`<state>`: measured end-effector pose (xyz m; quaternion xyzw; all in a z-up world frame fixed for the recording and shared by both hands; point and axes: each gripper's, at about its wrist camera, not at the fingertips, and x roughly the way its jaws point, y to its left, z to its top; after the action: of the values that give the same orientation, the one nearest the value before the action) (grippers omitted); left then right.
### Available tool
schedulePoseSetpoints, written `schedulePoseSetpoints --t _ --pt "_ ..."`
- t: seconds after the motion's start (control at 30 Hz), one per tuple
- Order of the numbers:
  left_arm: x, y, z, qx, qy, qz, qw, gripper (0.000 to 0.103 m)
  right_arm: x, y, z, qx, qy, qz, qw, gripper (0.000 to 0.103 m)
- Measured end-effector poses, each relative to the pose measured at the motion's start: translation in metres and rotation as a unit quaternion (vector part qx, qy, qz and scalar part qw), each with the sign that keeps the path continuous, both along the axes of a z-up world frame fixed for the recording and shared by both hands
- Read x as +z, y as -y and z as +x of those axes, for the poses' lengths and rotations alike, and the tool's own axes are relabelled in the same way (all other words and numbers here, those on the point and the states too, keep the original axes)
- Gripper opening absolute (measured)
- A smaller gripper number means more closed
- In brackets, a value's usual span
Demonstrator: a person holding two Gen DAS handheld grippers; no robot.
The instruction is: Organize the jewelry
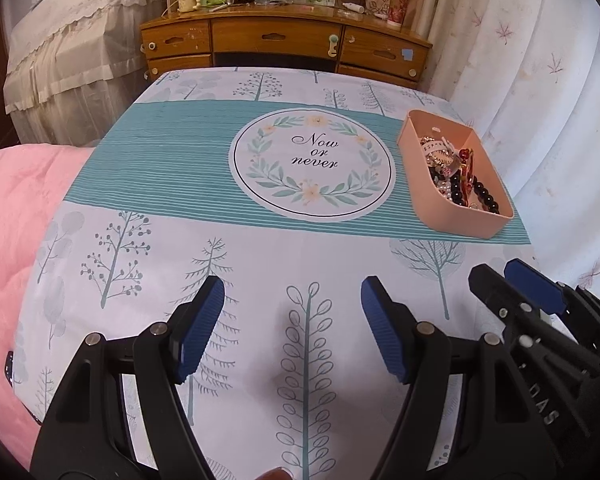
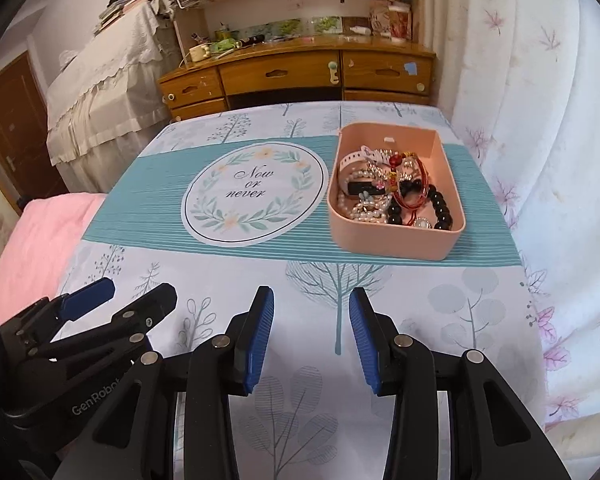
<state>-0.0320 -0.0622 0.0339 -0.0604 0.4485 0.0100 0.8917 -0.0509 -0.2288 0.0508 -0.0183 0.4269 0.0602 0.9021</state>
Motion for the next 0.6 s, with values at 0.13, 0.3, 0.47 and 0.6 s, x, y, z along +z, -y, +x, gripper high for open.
schedulePoseSetpoints --t 0.13,0.3,0.47,0.6 --pt "0.005 0.002 -0.005 0.001 0.012 0.002 0.9999 0.069 0.002 -0.010 -0.011 0.004 0.013 -0.009 1.000 0.040" --pt "0.008 0.001 -0.011 0.005 0.020 0.000 0.9998 0.069 0.008 -0.011 -0.019 0.004 0.024 -0.008 1.000 0.040" --pt "0.009 0.000 -0.016 0.006 0.023 -0.003 0.9997 0.069 0.015 -0.007 -0.024 0.005 0.036 0.000 0.999 0.040" --pt "0.010 -0.001 -0.019 0.010 0.025 -0.006 0.9996 0.069 0.019 -0.008 -0.029 0.008 0.045 0.003 0.999 0.040"
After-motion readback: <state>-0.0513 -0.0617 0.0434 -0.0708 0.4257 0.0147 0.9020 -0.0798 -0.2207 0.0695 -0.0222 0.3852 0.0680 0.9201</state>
